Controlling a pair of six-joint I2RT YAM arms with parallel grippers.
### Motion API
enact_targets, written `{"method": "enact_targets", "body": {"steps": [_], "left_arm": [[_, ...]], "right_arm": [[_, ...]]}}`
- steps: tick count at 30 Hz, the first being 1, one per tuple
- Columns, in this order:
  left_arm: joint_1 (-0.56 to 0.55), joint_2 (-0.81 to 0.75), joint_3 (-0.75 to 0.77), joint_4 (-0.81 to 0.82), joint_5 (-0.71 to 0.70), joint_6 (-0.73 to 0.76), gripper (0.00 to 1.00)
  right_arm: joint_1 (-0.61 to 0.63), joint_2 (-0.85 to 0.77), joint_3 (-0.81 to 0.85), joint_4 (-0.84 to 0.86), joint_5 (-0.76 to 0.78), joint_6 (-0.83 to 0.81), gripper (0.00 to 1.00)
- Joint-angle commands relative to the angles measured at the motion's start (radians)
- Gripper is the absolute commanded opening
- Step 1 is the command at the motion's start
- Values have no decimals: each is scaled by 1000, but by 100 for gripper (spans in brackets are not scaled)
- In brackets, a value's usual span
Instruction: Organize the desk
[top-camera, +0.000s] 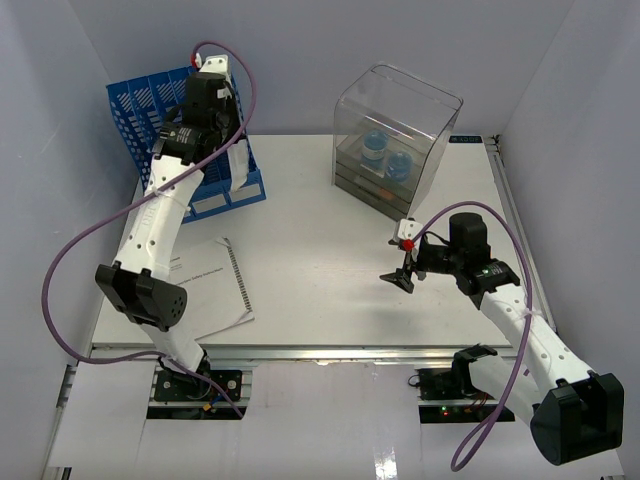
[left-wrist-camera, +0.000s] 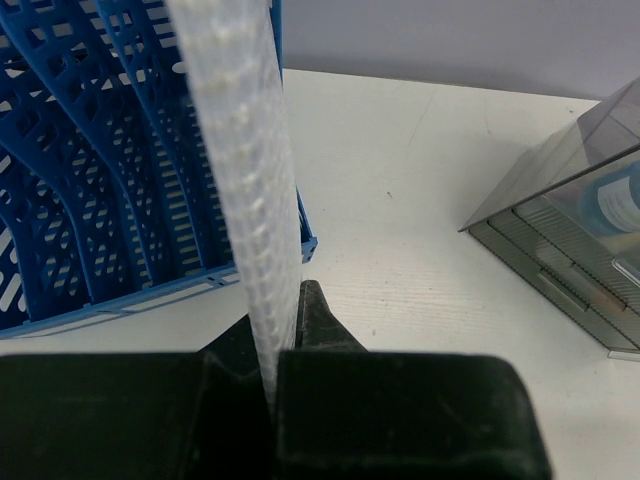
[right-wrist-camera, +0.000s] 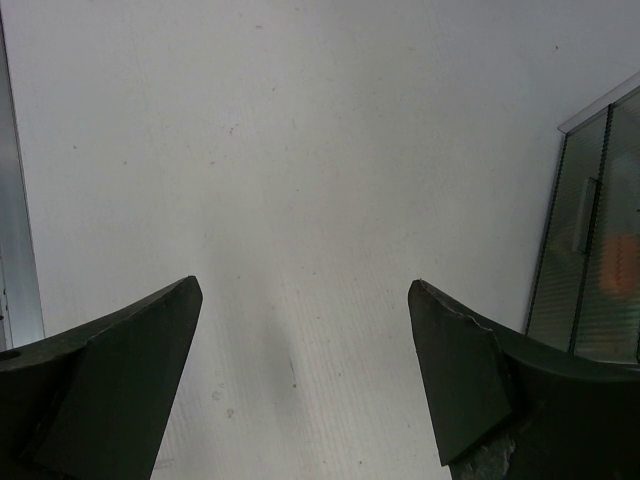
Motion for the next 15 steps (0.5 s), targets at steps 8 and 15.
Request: {"method": "enact_targets", "body": {"steps": [8, 15], "left_arm": [[38, 179, 271, -21, 6, -16, 1], [68, 221, 270, -5, -15, -44, 4]], "right_arm": [[-9, -5, -1, 35, -23, 12, 90], [-10, -3, -1, 35, -20, 10, 90]]}}
